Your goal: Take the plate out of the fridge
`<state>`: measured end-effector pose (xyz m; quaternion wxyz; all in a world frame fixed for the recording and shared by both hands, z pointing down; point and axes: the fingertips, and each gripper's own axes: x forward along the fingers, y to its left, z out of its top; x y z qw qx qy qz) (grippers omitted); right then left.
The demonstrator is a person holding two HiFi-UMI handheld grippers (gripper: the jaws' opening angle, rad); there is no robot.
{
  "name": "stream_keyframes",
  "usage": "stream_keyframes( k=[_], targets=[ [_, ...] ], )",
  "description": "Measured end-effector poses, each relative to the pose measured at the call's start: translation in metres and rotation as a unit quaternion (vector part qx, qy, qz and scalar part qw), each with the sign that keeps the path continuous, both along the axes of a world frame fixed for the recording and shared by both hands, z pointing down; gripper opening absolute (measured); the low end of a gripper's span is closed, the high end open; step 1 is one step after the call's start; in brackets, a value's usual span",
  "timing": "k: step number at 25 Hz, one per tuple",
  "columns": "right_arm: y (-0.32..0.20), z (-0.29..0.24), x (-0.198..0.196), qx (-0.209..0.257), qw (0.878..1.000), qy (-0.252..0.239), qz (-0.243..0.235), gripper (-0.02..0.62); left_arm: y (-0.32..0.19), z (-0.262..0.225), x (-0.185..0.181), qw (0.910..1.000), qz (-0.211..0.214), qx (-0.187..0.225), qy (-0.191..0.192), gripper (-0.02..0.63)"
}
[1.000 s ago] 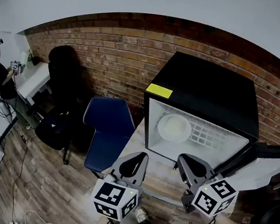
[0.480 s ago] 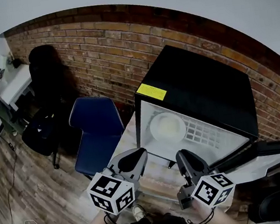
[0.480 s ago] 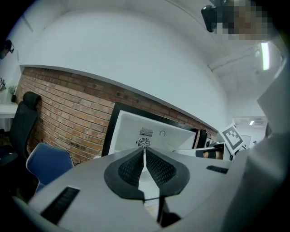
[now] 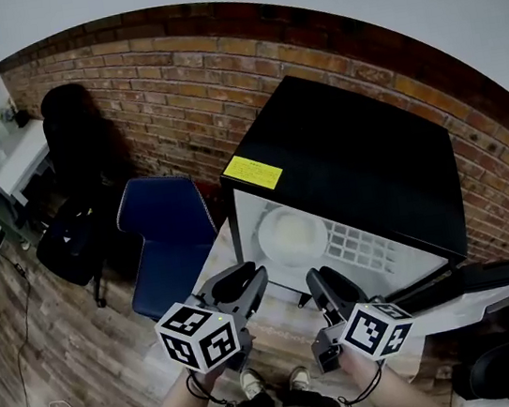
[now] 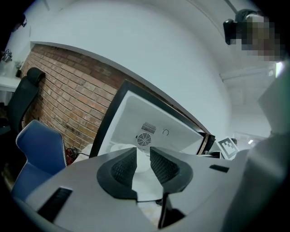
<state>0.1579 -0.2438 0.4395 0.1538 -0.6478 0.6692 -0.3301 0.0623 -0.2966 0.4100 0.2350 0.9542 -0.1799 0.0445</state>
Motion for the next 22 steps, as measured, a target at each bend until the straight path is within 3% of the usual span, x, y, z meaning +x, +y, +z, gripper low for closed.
stream_keyframes(
  k=[5, 11, 14, 17, 22],
  targets=[
    [-0.01, 0.016, 0.011, -0.019, 0.999, -0.032, 0.002, 0.135, -0.008, 0.014, 0.016, 0.9996, 0.0, -0.027, -0.006, 0.123],
    [-0.022, 0.042, 0.019, -0.039, 0.996, -0.075, 0.008, 0.144, -0.026, 0.04, 0.026, 0.9921, -0.013, -0.121, 0.028, 0.17],
    [-0.027, 0.05, 0.021, -0.047, 0.995, -0.09, 0.011, 0.149, -0.036, 0.053, 0.029, 0.9821, -0.02, -0.18, 0.053, 0.175],
    [-0.032, 0.057, 0.025, -0.053, 0.994, -0.099, 0.012, 0.149, -0.043, 0.062, 0.033, 0.9626, -0.021, -0.252, 0.096, 0.175],
    [-0.038, 0.067, 0.027, -0.057, 0.988, -0.143, 0.018, 0.147, -0.049, 0.076, 0.041, 0.9439, -0.023, -0.306, 0.121, 0.175]
  ],
)
